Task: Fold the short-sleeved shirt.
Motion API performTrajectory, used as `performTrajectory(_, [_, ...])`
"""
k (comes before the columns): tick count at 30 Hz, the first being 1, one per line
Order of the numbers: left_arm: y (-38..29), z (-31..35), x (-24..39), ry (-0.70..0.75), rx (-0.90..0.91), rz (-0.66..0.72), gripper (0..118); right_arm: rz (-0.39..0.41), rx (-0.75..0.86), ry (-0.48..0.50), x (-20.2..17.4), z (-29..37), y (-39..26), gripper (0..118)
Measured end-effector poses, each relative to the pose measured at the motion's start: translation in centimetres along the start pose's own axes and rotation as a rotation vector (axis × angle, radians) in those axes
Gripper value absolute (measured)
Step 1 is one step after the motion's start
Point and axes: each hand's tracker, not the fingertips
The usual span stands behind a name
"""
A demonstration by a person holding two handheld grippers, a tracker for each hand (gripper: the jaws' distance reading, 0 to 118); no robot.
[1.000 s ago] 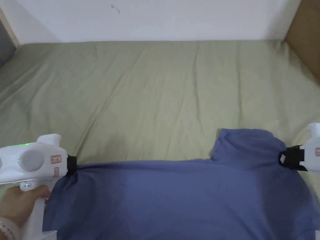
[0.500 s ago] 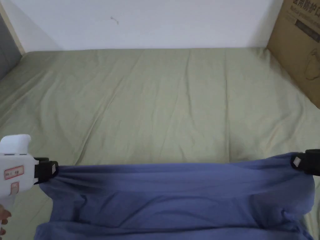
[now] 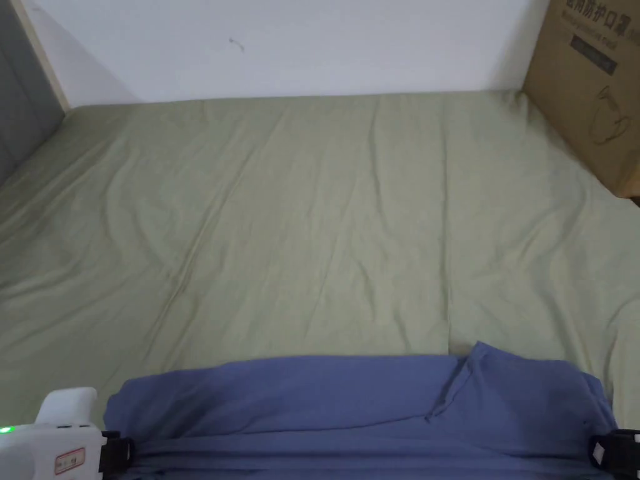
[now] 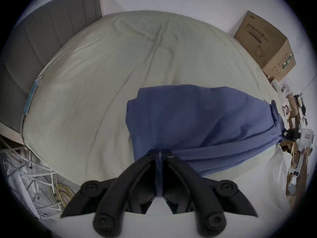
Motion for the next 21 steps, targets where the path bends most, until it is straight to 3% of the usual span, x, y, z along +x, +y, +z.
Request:
performTrajectory(1, [0.1, 0.2, 0.0, 0.005, 0.009, 0.02, 21, -0.006, 0.009, 0.004, 0.0, -0.1, -0.1, 13])
performTrajectory(2, [0.3, 0.3, -0.1, -0.004, 0.01, 0.055, 44, -0.005, 0.011, 0.001, -0.2, 0.0, 0.0, 32])
performTrajectory(4, [0.7, 0.3, -0.3, -0.046, -0.01, 0.113, 109, -0.003, 0.026, -0.009, -0.8, 0.5, 0.3, 68])
performTrajectory(5, [0.8, 0.7, -0.2, -0.048, 0.001, 0.104, 113, 0.014, 0.042, -0.037, -1.2, 0.9, 0.5, 71])
performTrajectory(7, [0.8, 3.0, 0.6, -0.062, 0.053, 0.106, 110, 0.07, 0.089, -0.128, -2.2, 1.9, 1.3, 71])
performTrajectory(10, [1.5, 4.6, 1.3, -0.09, 0.088, 0.11, 108, 0.162, 0.168, -0.179, -3.7, 3.0, 2.4, 71])
performTrajectory(12, [1.9, 5.8, 1.7, -0.13, 0.129, 0.117, 94, 0.194, 0.215, -0.156, -5.3, 3.8, 3.0, 69])
performTrajectory(14, [2.3, 6.5, 2.1, -0.151, 0.155, 0.134, 46, 0.211, 0.26, -0.111, -6.9, 4.5, 3.7, 49])
performTrajectory(15, [2.3, 6.7, 2.2, -0.161, 0.168, 0.151, 18, 0.214, 0.284, -0.082, -7.9, 4.7, 3.9, 27])
performTrajectory(16, [2.4, 6.6, 2.4, -0.164, 0.173, 0.149, 0, 0.205, 0.287, -0.046, -8.7, 4.1, 3.9, 0])
performTrajectory(18, [2.0, 6.1, 2.7, -0.16, 0.194, 0.153, 0, 0.141, 0.274, 0.032, -10.3, 3.2, 3.8, 0])
performTrajectory(20, [1.6, 5.4, 2.8, -0.212, 0.162, 0.177, 0, 0.154, 0.234, 0.124, -12.3, 2.3, 3.2, 0])
performTrajectory(21, [1.1, 5.2, 2.7, -0.242, 0.171, 0.205, 0, 0.16, 0.226, 0.112, -13.5, 1.7, 2.8, 0])
